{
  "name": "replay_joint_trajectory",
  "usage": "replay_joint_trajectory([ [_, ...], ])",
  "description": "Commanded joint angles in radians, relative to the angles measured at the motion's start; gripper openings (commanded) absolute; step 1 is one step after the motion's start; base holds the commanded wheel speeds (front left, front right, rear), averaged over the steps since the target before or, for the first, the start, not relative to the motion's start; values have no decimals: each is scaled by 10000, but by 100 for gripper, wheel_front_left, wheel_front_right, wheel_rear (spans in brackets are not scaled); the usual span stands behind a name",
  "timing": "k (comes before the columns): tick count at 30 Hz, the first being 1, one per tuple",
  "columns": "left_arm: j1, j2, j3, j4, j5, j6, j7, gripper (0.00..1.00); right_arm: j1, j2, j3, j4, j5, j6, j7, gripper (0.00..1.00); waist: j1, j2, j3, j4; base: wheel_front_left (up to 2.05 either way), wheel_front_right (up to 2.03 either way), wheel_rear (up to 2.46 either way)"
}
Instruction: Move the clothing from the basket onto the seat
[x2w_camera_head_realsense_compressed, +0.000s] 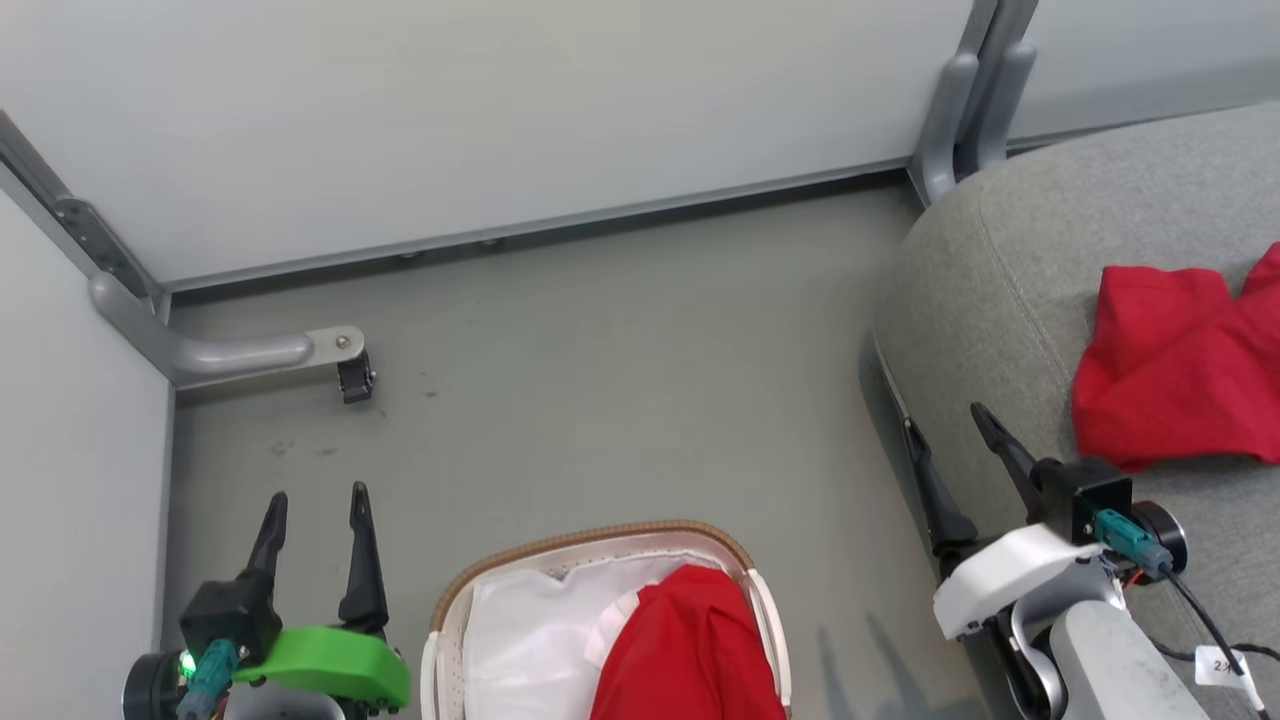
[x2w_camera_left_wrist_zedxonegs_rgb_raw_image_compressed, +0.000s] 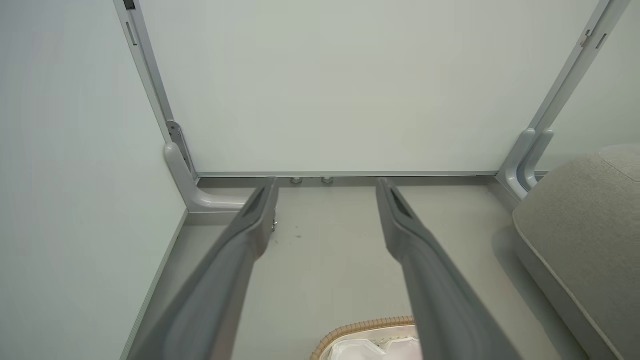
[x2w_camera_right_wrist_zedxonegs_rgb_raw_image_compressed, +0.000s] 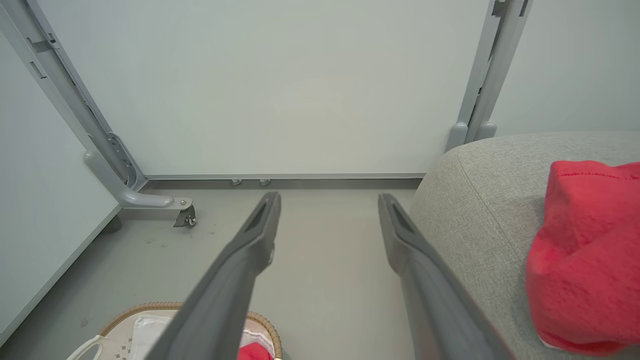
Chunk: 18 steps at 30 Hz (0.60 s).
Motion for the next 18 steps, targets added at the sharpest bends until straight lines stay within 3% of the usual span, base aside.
replay_joint_trajectory([
  [1,264,26,68,-7,38,-41,5,100,278,19,-23,26,21,-10,-50,100,0,0,-381,119,0,0,0],
  [18,991,25,-26,306,-215,4,5,100,1149,61,-53,185,-66,-12,-50,100,0,0,-774,132,0,0,0],
])
